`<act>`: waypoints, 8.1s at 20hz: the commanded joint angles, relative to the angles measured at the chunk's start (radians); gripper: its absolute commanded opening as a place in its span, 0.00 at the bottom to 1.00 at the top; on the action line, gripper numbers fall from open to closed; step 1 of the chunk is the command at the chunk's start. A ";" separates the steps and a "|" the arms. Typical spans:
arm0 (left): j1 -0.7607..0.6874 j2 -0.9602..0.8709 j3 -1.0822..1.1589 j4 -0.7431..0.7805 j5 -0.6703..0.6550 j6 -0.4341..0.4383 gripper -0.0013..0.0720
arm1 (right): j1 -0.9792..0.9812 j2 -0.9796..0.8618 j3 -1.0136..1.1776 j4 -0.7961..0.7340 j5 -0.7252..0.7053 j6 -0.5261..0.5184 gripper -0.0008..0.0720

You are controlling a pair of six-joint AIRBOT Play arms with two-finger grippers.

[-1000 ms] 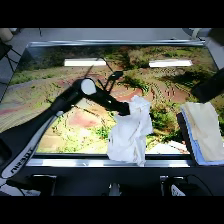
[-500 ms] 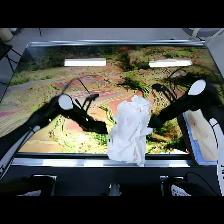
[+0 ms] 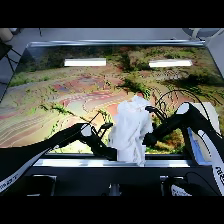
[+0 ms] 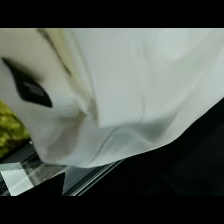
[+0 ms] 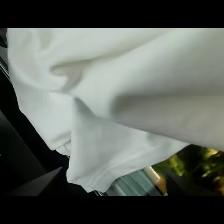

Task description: Fold the shirts.

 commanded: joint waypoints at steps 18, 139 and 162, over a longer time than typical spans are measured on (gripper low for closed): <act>0.018 0.079 0.025 0.122 0.220 -0.021 0.05 | 0.268 0.015 -0.073 -0.085 -0.255 0.121 0.05; 0.977 0.476 0.540 0.417 -0.316 0.110 0.05 | -0.097 0.110 0.771 -0.472 0.115 0.229 0.04; 0.865 -0.284 0.713 0.367 0.128 0.125 0.05 | -0.038 -0.363 0.644 -0.449 -0.756 0.439 0.05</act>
